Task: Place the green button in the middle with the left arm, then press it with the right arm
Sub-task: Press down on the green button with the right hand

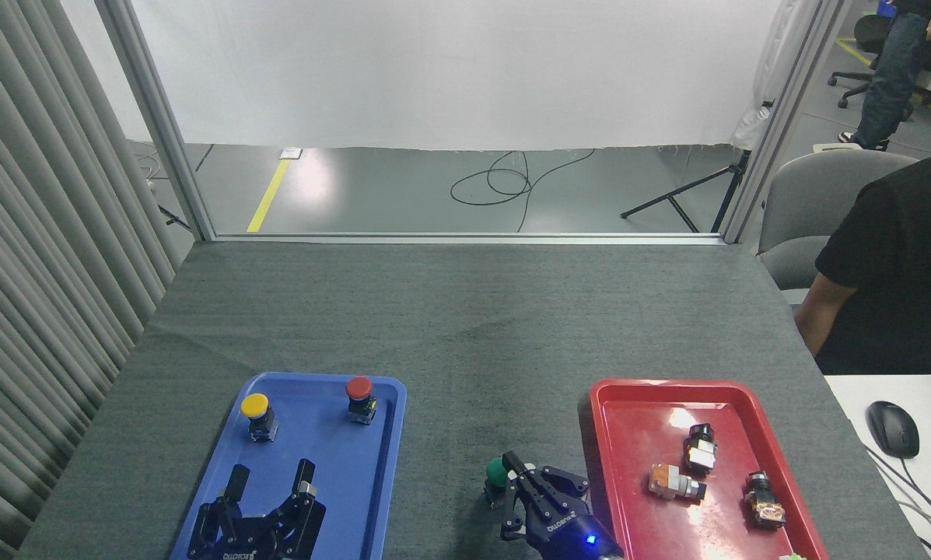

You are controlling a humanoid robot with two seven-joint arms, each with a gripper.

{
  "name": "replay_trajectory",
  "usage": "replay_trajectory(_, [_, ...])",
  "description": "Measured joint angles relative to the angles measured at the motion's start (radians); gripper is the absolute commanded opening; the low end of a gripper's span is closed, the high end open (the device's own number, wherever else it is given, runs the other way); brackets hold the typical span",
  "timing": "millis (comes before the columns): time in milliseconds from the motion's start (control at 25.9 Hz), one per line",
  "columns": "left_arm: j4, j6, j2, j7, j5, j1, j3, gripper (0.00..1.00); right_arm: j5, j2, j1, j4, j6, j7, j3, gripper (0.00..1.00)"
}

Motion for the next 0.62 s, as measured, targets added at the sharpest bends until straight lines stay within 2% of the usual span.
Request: replay_trajectory(618, [0.000, -0.005, 0.001, 0.000, 0.000, -0.001, 0.000, 0.99, -0.003, -0.004, 0.001, 0.035, -0.010, -0.015, 0.011, 0.16])
